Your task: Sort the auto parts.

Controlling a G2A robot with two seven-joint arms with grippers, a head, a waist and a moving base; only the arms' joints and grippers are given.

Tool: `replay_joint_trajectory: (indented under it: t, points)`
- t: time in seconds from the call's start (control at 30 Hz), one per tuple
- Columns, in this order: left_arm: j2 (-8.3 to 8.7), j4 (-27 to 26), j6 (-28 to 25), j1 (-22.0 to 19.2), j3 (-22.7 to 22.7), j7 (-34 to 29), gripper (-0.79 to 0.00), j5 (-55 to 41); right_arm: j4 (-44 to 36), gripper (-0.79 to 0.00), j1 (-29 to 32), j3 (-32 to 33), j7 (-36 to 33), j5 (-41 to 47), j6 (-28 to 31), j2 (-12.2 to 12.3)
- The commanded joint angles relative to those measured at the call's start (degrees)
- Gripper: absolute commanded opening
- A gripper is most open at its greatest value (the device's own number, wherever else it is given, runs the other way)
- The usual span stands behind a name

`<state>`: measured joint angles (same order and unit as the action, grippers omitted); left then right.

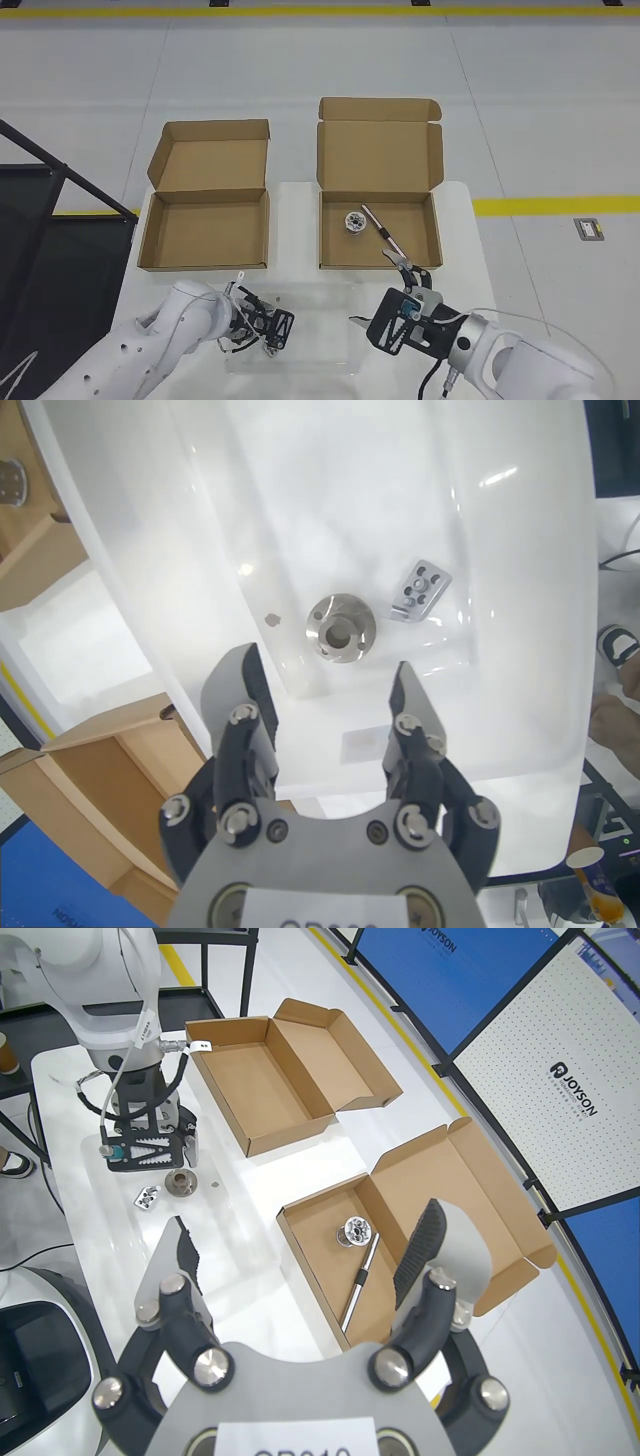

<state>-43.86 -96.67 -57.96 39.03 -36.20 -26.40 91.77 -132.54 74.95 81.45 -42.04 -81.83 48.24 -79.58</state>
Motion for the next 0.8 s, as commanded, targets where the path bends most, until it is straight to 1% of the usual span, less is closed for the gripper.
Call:
replay_joint_trajectory:
  t: [0.0,0.03,0.17,0.23,0.33,0.5,0.63,0.7,0.77]
  points:
    - [-0.75,1.1,0.0,-0.7,1.4,-1.1,-0.419,0.1,0.0,0.0,0.0,0.0,0.0,0.0,0.0,0.0]
    - [-1.08,1.7,0.0,-1.3,2.1,-1.5,-0.419,0.1,0.0,0.0,0.0,0.0,0.0,0.0,0.0,0.0]
    - [-2.18,3.9,0.0,-3.2,4.2,-1.7,-0.376,-0.8,0.0,0.0,0.0,0.0,0.0,0.0,0.0,0.0]
    - [-2.62,4.9,0.0,-3.9,5.2,-2.0,-0.391,-1.1,0.0,0.0,0.0,0.0,0.0,0.0,0.0,0.0]
    - [-3.28,6.4,0.0,-5.0,6.7,-2.0,-0.369,-1.8,0.0,0.0,0.0,0.0,0.0,0.0,0.0,0.0]
    - [-4.36,8.5,0.0,-6.8,9.3,-2.3,-0.403,-2.5,0.0,0.0,0.0,0.0,0.0,0.0,0.0,0.0]
    - [-5.12,10.1,0.0,-8.2,11.0,-2.2,-0.397,-2.9,0.0,0.0,0.0,0.0,0.0,0.0,0.0,0.0]
    - [-5.5,10.9,0.0,-8.7,11.8,-2.0,-0.406,-3.2,0.0,0.0,0.0,0.0,0.0,0.0,0.0,0.0]
    - [-5.87,11.6,0.0,-9.3,12.5,-2.0,-0.437,-3.3,0.0,0.0,0.0,0.0,0.0,0.0,0.0,0.0]
